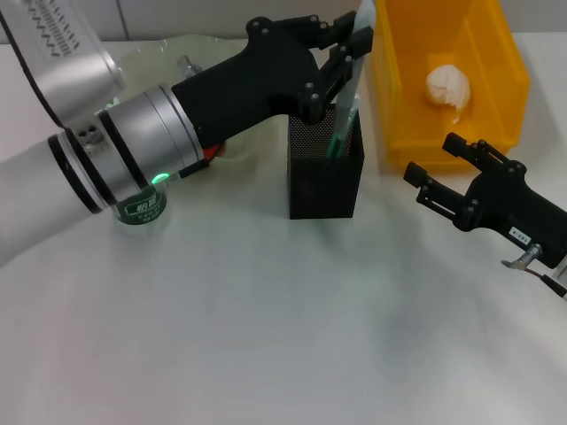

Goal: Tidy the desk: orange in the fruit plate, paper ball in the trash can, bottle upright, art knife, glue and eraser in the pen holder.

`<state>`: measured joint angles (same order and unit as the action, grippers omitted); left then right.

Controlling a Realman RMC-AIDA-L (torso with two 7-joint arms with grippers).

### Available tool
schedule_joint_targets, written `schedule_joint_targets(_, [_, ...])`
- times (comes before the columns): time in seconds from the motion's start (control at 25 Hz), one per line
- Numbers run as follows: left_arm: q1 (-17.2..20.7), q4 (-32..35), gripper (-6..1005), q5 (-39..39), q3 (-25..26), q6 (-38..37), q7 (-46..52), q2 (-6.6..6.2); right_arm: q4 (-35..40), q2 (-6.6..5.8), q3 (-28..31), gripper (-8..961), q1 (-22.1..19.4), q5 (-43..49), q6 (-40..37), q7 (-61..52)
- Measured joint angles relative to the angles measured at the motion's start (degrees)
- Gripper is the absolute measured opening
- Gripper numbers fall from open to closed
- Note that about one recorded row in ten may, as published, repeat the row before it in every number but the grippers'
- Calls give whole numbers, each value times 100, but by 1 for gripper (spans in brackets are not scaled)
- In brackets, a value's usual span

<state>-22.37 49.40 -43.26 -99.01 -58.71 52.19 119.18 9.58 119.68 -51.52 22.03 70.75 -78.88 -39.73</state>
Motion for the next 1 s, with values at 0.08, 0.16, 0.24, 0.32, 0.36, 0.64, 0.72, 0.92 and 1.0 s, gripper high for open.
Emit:
schedule_joint_targets(0.08, [-17, -93, 150, 175, -133, 60, -293, 0, 0, 1, 2, 786, 2, 0, 0, 0])
schedule_joint_targets(0.16, [-26, -168, 149, 284, -233, 179, -503, 0, -4, 2, 2, 786, 13, 0, 1, 0])
schedule_joint_targets(0.24, [-45, -287, 148, 423, -310, 282, -630, 0, -27, 2, 2, 786, 35, 0, 1, 0])
schedule_joint_targets(0.32, [-98, -449, 147, 586, -363, 326, -712, -1, -57, 2, 2, 786, 45, 0, 2, 0])
schedule_joint_targets(0.36, [-127, -523, 154, 649, -376, 336, -746, 0, -64, 3, 2, 786, 46, 0, 4, 0])
schedule_joint_targets(0.64, [-397, -1058, 206, 784, -434, 388, -783, 0, -70, 2, 2, 785, 43, 0, -6, -2])
schedule_joint_targets(0.72, [-405, -1089, 221, 786, -446, 392, -777, 0, -70, 2, 2, 785, 39, 0, -11, -5])
schedule_joint_targets(0.92, [-366, -1118, 258, 864, -462, 393, -758, 0, -75, 2, -14, 785, 22, 0, -56, -15])
schedule_joint_targets(1.0, [-354, -1122, 272, 882, -471, 382, -758, 0, -77, 2, -35, 785, 25, 0, -65, -27])
